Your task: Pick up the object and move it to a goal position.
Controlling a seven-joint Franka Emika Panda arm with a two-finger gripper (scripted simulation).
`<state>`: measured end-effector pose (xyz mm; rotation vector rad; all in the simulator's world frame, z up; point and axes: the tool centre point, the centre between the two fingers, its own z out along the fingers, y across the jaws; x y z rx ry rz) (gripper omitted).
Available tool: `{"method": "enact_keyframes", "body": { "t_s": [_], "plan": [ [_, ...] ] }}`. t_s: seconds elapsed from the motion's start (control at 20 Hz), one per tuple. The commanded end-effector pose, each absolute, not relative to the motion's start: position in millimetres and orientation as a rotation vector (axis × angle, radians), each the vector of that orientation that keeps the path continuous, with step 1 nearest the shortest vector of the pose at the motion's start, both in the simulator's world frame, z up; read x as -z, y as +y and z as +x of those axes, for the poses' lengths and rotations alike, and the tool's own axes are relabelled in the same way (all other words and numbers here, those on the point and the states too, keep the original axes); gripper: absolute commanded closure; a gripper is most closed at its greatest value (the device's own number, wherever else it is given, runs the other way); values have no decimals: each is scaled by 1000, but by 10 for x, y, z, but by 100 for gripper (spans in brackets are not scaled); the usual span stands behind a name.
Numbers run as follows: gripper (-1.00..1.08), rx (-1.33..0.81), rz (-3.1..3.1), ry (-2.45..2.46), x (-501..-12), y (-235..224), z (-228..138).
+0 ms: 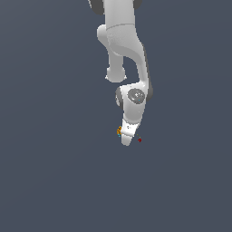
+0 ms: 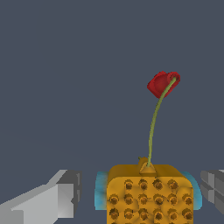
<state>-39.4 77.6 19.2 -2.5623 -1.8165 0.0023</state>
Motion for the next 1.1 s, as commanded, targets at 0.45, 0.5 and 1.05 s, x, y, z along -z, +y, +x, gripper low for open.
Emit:
{"method": "enact_keyframes", "body": {
  "t_s": [0.45,0.5,1.05],
  "plan": [
    [108,-1,-2563,-1817,-151,776,-385],
    [108,-1,-2563,-1817,-151,776,-385],
    [108,1,-2564,-1818,-359,626,-400]
  ]
}}
